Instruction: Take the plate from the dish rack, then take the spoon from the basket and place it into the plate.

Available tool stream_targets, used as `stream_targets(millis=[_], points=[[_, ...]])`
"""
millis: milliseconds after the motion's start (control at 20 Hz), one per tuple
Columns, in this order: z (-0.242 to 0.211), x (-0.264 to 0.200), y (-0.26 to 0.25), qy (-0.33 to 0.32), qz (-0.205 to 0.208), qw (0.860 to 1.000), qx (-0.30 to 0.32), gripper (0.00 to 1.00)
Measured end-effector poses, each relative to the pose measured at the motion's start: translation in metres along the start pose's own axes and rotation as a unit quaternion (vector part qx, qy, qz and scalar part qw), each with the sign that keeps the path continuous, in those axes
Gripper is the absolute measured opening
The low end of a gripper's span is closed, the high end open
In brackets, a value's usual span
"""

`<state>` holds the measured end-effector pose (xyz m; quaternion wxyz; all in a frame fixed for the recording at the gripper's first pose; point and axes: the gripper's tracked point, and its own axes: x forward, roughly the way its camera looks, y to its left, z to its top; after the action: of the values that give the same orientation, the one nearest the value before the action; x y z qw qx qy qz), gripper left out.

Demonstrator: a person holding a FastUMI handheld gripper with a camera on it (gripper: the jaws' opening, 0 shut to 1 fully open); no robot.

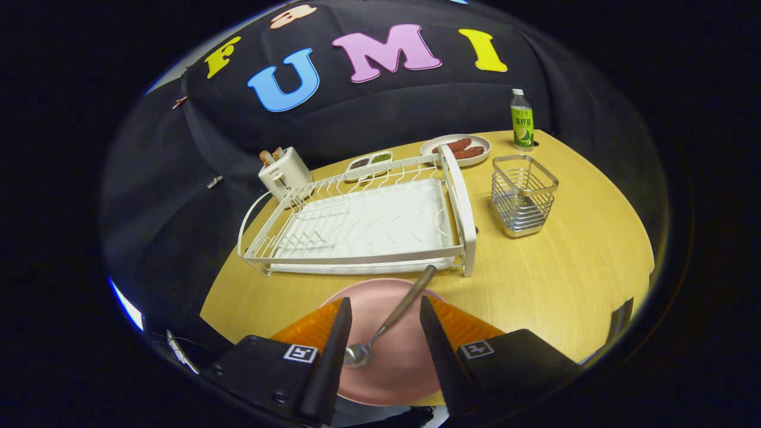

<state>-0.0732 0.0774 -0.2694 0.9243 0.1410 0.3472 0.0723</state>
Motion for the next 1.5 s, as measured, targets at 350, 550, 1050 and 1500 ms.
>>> stream_targets(millis=[350, 550, 1050, 1500], points=[[0.036, -0.042, -0.008, -0.054, -0.026, 0.997, -0.043, 0.99], [0.091, -0.075, -0.009, -0.122, -0.04, 0.989, -0.066, 0.99], [0.235, -0.198, -0.016, -0.308, -0.068, 0.947, -0.063, 0.98], [0.255, -0.255, -0.024, -0.349, -0.108, 0.927, -0.08, 0.98]])
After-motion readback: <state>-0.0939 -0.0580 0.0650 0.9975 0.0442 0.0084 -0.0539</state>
